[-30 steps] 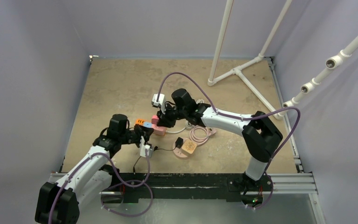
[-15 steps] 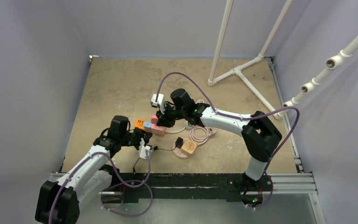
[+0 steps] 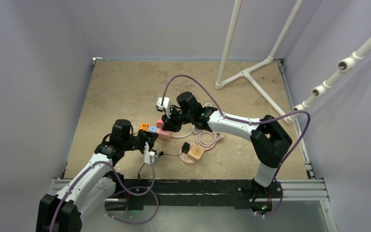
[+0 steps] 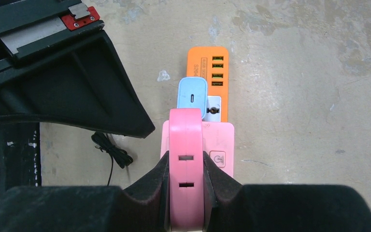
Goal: Insert the plug
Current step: Insert the plug into the socket.
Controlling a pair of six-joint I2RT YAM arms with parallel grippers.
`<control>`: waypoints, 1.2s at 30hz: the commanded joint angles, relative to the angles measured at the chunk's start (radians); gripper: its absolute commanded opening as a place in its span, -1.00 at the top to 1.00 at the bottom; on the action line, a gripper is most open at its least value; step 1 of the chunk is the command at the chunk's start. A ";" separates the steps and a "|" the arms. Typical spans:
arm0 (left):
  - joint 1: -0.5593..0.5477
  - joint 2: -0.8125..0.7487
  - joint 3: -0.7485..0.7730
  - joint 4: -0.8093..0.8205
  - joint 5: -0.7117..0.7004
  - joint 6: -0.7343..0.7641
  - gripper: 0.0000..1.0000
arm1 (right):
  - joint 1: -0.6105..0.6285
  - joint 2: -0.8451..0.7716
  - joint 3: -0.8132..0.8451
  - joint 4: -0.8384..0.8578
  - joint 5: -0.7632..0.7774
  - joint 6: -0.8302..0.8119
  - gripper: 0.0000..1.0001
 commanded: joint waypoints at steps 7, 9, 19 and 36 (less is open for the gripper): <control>-0.007 0.079 0.026 0.061 0.044 0.004 1.00 | 0.026 0.039 -0.021 -0.122 0.011 -0.010 1.00; -0.008 0.084 0.027 0.071 0.046 0.004 1.00 | 0.026 0.042 -0.024 -0.122 0.010 -0.006 1.00; -0.008 0.048 0.034 0.048 0.053 0.010 1.00 | 0.027 0.079 -0.014 -0.161 0.029 -0.005 1.00; -0.008 0.042 0.048 0.022 0.061 0.008 1.00 | 0.043 0.090 -0.047 -0.191 0.081 0.010 1.00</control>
